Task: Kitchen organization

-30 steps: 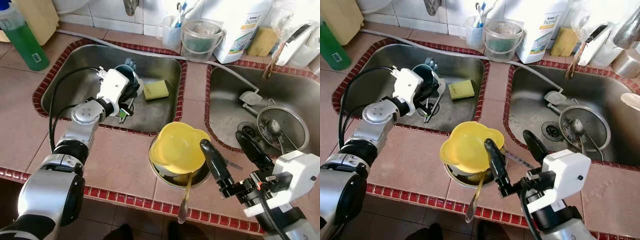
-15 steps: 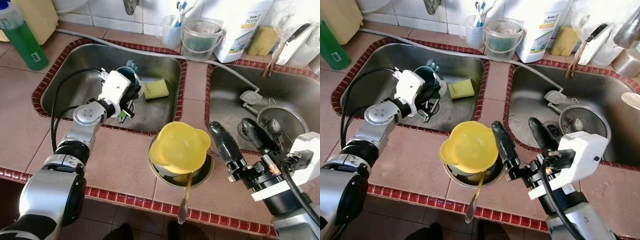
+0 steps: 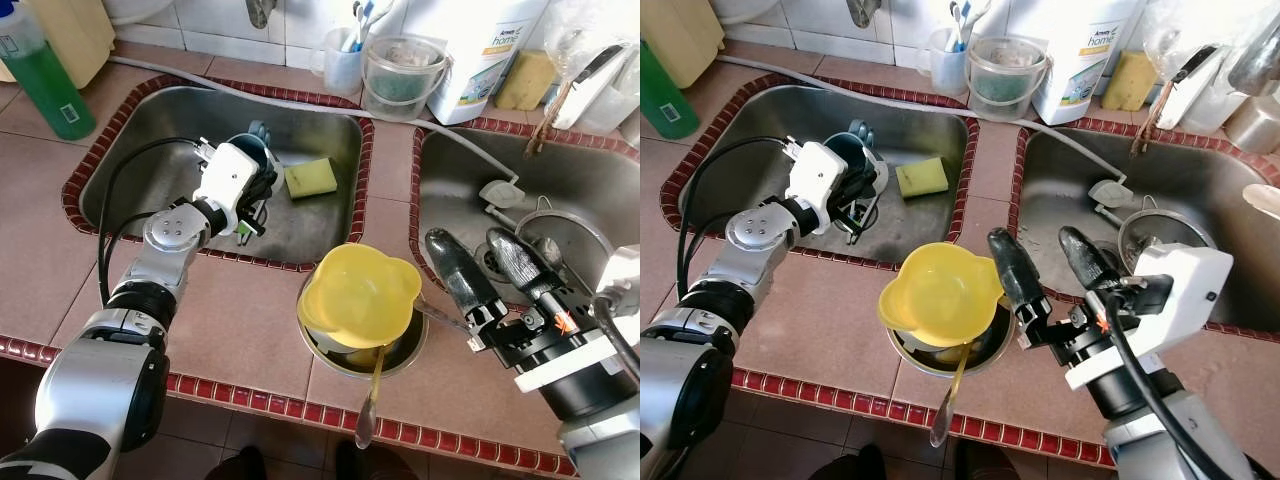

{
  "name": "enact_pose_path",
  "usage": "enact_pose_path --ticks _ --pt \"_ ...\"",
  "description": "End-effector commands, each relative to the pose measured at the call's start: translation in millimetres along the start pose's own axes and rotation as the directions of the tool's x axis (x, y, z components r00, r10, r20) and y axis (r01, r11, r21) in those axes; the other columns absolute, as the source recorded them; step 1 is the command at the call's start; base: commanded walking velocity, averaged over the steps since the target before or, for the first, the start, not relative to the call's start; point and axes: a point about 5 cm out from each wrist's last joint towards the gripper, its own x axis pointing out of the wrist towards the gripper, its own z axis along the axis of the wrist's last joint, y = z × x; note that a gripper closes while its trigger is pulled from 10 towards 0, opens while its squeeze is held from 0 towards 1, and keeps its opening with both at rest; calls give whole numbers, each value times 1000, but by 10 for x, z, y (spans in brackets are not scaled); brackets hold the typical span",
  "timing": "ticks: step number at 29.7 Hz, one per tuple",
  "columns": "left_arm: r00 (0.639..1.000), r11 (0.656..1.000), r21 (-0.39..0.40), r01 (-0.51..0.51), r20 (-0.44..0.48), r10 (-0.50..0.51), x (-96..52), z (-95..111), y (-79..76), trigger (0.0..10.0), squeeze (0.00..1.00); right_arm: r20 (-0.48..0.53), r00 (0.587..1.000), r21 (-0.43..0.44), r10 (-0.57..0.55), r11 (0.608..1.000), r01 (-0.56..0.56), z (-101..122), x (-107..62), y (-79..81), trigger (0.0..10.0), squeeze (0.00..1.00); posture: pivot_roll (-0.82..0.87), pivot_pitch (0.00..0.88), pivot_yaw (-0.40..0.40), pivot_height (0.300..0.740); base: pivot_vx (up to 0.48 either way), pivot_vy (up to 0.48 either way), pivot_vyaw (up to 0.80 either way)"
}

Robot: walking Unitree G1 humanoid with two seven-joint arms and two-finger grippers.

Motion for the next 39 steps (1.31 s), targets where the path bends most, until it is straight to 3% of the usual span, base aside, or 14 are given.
enact_pose_path --ticks 1,2,3,25,26,27,28,29,34,39 --pt "1000 1000 20 -1 -3 1 -5 16 30 10000 561 4 1000 4 6 1000 -6 32 -29 28 10000 0 -443 261 -33 732 0 0 0" --pt "1000 1000 19 -1 -2 1 -6 16 30 10000 592 1 1000 10 6 1000 -6 30 -30 30 10000 0 -444 261 -33 732 0 0 0" --pt "1000 1000 4 1 0 -1 -7 11 28 10000 1000 -5 1000 12 6 1000 -6 26 -32 30 10000 0 -444 261 -33 732 0 0 0" --pt "1000 1000 20 -7 7 7 -12 46 75 10000 1000 -34 999 22 -9 1000 9 84 -45 27 10000 0 -431 255 -35 732 0 0 0" --pt "1000 1000 9 -9 12 9 -13 50 77 10000 961 -27 1000 6 -10 1000 10 91 -39 24 10000 0 -427 255 -34 732 0 0 0" --pt "1000 1000 5 -10 17 10 -14 54 79 10000 141 -21 1000 -6 -11 1000 11 98 -35 22 10000 0 -417 254 -33 732 0 0 0" --pt "1000 1000 5 -10 17 10 -14 54 79 10000 141 -21 1000 -6 -11 1000 11 98 -35 22 10000 0 -417 254 -33 732 0 0 0" --pt "1000 1000 -4 -14 24 15 -17 59 84 10000 0 -13 1000 -17 -13 1000 13 100 -26 21 10000 0 -412 253 -32 732 0 0 0" --pt "998 998 -44 -37 46 39 -27 71 107 10000 0 11 1000 -56 -28 998 28 88 29 1 10000 0 -398 246 -26 732 0 0 0" --pt "987 981 -163 -103 107 122 -52 70 96 10000 0 52 997 -174 -56 983 64 -54 251 -77 10000 0 -332 211 -10 732 0 0 0"
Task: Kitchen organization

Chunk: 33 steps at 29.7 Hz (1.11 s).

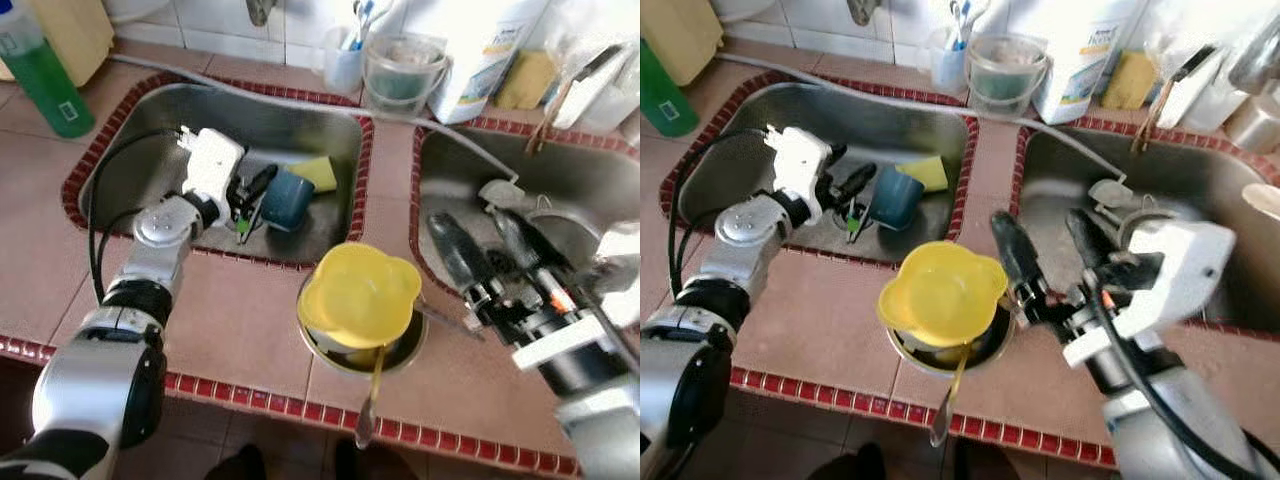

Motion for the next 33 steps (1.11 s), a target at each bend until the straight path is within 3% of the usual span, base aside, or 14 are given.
enact_pose_path --ticks 1,3,14,15,19,24,33 --pt "1000 999 -30 -17 4 17 -32 -33 0 10000 0 5 1000 -28 -15 999 15 -43 20 -18 10000 0 -332 211 -10 732 0 0 0" --pt "998 995 -90 -48 47 52 -72 -47 -57 10000 0 31 998 -89 -60 994 63 -141 138 -70 10000 0 -304 185 0 732 0 0 0" --pt "985 982 -147 -116 109 133 -138 3 -108 10000 0 62 991 -139 -117 982 125 -283 277 -166 10000 0 -255 132 0 732 0 0 0" --pt "975 970 -188 -155 131 182 -203 11 -175 10000 0 91 985 -176 -150 971 164 -380 399 -217 10000 0 -231 97 -7 732 0 0 0" --pt "971 966 -196 -168 134 196 -229 11 -195 10000 0 102 983 -187 -155 967 172 -413 440 -227 10000 0 -230 93 -8 732 0 0 0" --pt "952 938 -236 -253 115 285 -349 15 -263 10000 0 157 974 -245 -163 949 198 -519 593 -286 10000 0 -209 54 -18 732 0 0 0" --pt "935 922 -247 -299 116 335 -431 100 -349 10000 0 245 960 -293 -132 934 204 -522 754 -325 10000 0 -199 10 -24 732 0 0 0"
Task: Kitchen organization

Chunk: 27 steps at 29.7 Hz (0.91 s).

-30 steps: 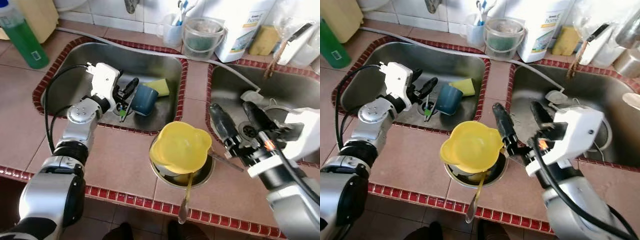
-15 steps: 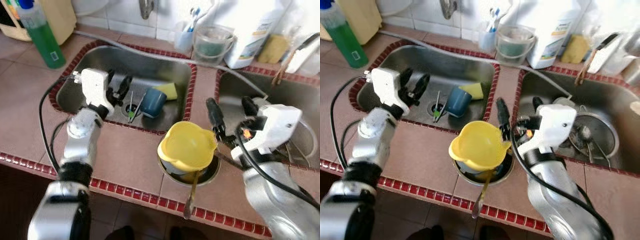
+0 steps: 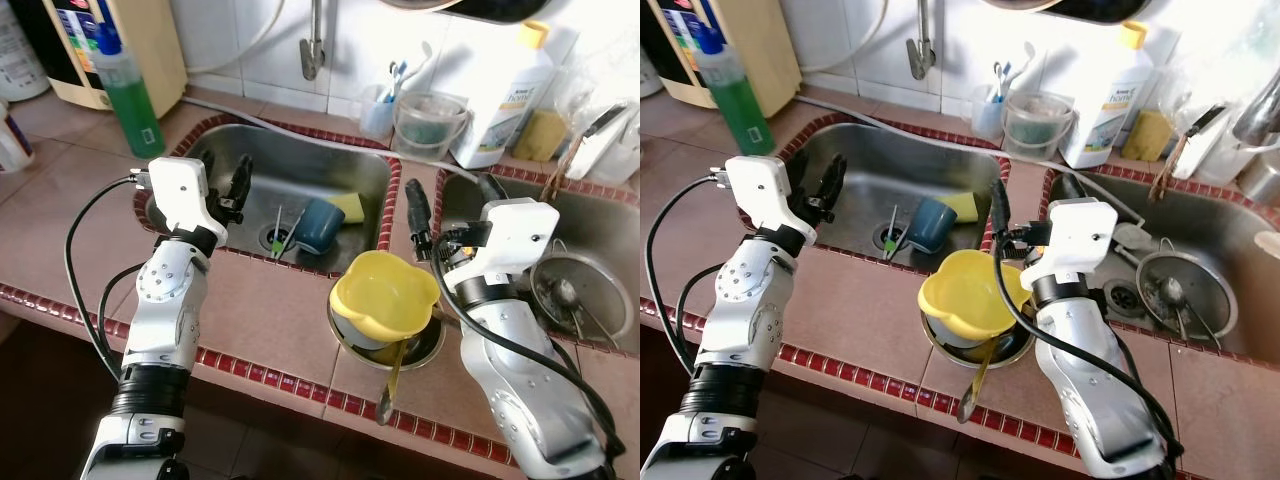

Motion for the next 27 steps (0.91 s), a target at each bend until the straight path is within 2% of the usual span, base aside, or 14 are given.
enact_pose_path --ticks 1,5,9,11,13,17,22,27 --pt "1000 1000 10 0 -9 0 -38 11 -46 10000 0 25 1000 -21 -4 1000 5 -16 27 -19 10000 0 -199 2 -24 732 0 0 0" --pt "1000 1000 10 -8 -19 9 -94 -3 -67 10000 0 38 999 -30 -5 1000 6 -66 58 -14 10000 0 -199 0 -24 732 0 0 0" --pt "999 1000 19 -18 -32 19 -164 -80 -104 10000 0 45 999 -41 -8 999 9 -150 72 -3 10000 0 -195 0 -30 732 0 0 0" --pt "999 1000 -3 -21 -44 21 -228 -151 -133 10000 0 55 999 -60 0 998 4 -215 71 10 10000 0 -191 0 -37 732 0 0 0" --pt "999 999 36 -15 -49 17 -257 -183 -147 10000 0 59 998 -61 5 998 -1 -251 74 12 10000 0 -189 0 -42 732 0 0 0" --pt "999 998 42 -35 -29 36 -258 -189 -112 10000 0 100 995 -102 18 995 -8 -284 58 13 10000 0 -185 0 -44 732 0 0 0" --pt "998 998 38 -58 -32 59 -257 -195 -86 10000 0 89 996 -105 5 994 5 -336 54 -12 10000 0 -190 0 -42 732 0 0 0" --pt "993 992 42 -118 -16 119 -291 -152 9 10000 0 116 993 -105 1 994 11 -315 55 -47 10000 0 -195 0 -37 732 0 0 0"
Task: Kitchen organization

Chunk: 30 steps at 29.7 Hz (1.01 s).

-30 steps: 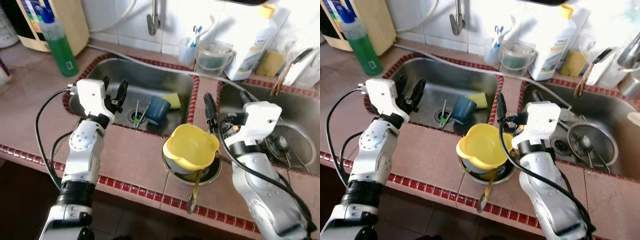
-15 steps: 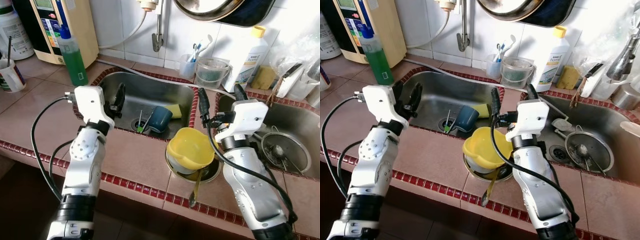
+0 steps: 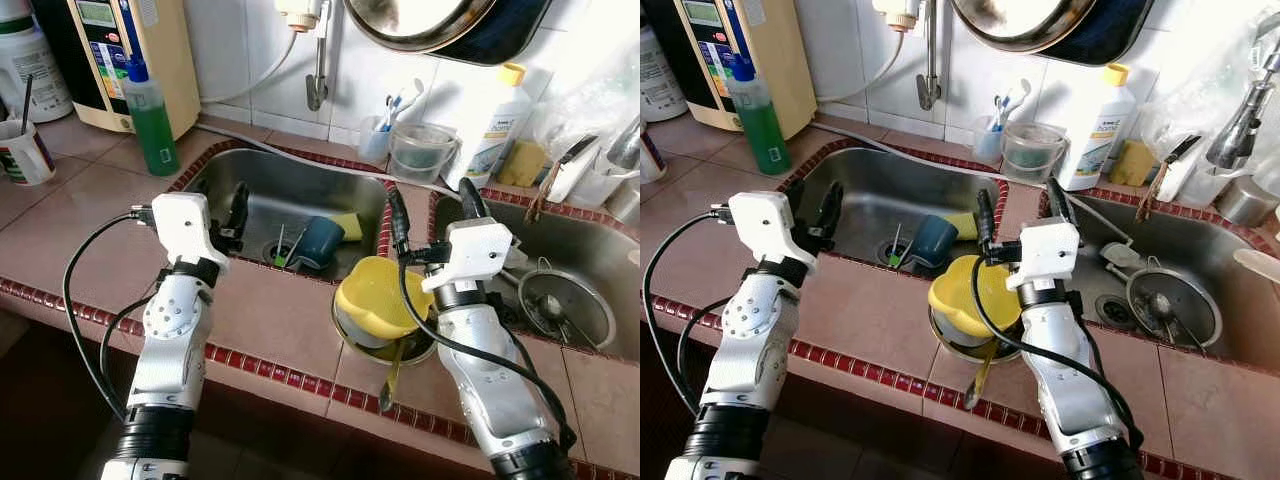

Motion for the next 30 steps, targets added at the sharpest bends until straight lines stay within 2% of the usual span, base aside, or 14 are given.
enact_pose_path --ticks 1,2,4,6,11,14,21,30 --pt "1000 1000 7 -20 16 20 3 43 27 10000 0 24 1000 -11 -8 1000 8 31 30 -51 10000 0 -195 0 -37 732 0 0 0" --pt "999 999 21 -27 19 27 -8 62 39 10000 0 19 1000 15 1 1000 -1 38 34 -51 10000 0 -190 0 -36 732 0 0 0" --pt "999 999 -5 -31 16 32 -30 69 38 10000 0 24 1000 14 -10 1000 9 52 37 -62 10000 0 -190 0 -36 732 0 0 0" --pt "999 999 18 -29 18 29 -49 73 36 10000 0 16 1000 7 -23 1000 23 44 42 -67 10000 0 -182 0 -36 732 0 0 0" --pt "999 998 40 -42 -7 43 -101 -1 64 10000 0 -64 994 -13 -91 996 91 -76 50 -114 10000 0 -179 0 -38 732 0 0 0" --pt "995 995 51 -90 -40 92 -113 -81 129 10000 0 -66 987 -17 -146 989 145 -46 78 -172 10000 0 -185 0 -42 732 0 0 0" --pt "996 997 29 -77 -39 78 -70 -63 60 10000 0 -70 987 -31 -147 989 146 -64 62 -168 10000 0 -191 0 -38 732 0 0 0" --pt "996 997 12 -78 -39 78 -47 -45 66 10000 0 -76 988 -40 -137 990 134 -72 92 -167 10000 0 -185 0 -41 732 0 0 0"
